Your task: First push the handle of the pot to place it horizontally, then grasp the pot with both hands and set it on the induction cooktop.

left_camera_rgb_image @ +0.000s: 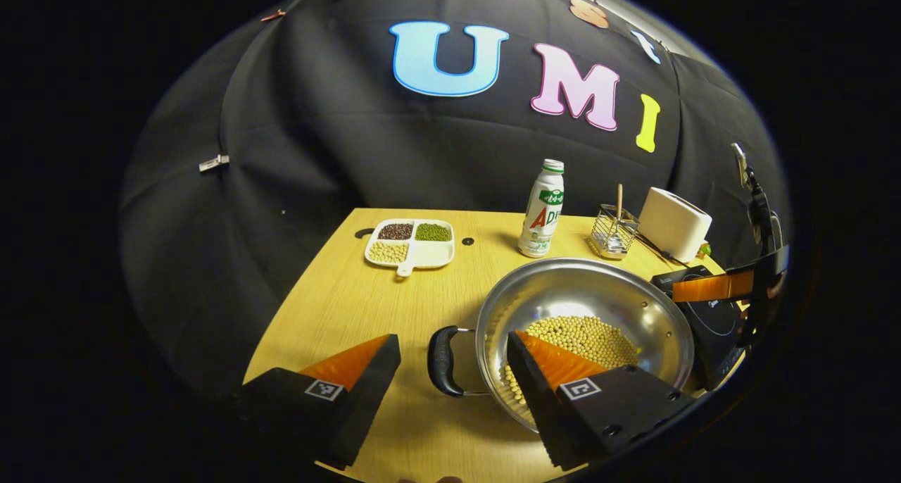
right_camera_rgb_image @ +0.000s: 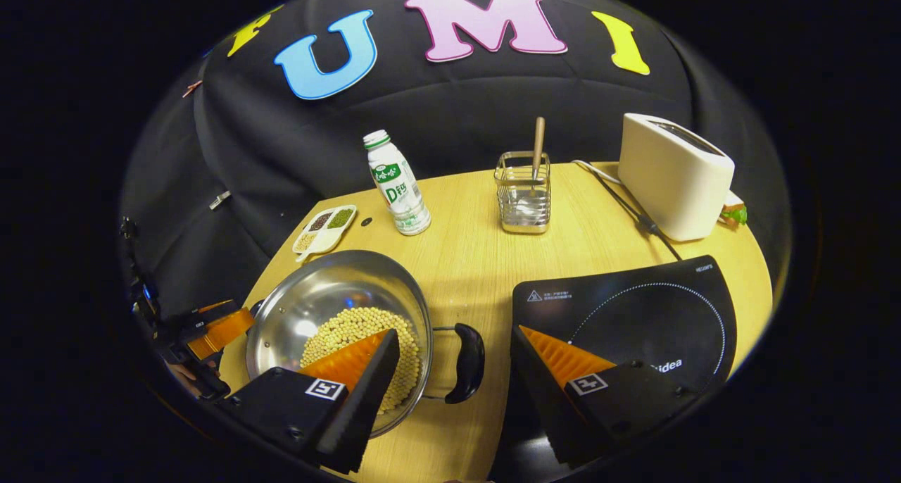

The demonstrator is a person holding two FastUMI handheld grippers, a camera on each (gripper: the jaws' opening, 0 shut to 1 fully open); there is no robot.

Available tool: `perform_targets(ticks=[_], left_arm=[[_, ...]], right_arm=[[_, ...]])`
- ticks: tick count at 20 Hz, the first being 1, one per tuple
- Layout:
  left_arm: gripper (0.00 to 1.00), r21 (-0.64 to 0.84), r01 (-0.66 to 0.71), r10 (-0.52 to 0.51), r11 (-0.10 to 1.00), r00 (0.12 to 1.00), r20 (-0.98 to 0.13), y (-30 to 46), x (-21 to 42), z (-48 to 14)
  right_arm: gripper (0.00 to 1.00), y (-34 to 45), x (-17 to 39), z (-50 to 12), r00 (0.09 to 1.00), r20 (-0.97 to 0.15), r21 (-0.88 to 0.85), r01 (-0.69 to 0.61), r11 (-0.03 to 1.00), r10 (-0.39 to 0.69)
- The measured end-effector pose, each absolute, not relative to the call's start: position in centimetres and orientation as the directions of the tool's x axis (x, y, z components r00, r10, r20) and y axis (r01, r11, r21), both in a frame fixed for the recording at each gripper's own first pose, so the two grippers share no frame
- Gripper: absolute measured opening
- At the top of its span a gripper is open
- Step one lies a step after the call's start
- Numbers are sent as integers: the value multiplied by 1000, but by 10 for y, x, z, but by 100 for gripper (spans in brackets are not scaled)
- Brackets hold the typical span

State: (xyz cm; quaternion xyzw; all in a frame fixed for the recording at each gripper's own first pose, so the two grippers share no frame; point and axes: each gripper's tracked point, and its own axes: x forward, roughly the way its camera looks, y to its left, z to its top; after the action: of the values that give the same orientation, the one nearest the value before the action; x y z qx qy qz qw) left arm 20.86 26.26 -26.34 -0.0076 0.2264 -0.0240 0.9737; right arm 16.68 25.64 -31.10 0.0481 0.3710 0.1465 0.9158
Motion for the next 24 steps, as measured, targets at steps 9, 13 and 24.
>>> perform_targets(ticks=[9, 13, 24], left_arm=[[95, -143, 116, -171, 983, 861, -478, 240, 223, -297], [91, -142, 110, -167, 984, 849, -502, 250, 221, -306], [68, -146, 118, -178, 982, 834, -522, 252, 225, -313]], right_arm=[[99, 278, 157, -345, 660, -680, 218, -235, 947, 320], [99, 279, 161, -349, 691, -658, 180, -241, 954, 299], [64, 272, 168, -364, 710, -668, 131, -183, 974, 224]])
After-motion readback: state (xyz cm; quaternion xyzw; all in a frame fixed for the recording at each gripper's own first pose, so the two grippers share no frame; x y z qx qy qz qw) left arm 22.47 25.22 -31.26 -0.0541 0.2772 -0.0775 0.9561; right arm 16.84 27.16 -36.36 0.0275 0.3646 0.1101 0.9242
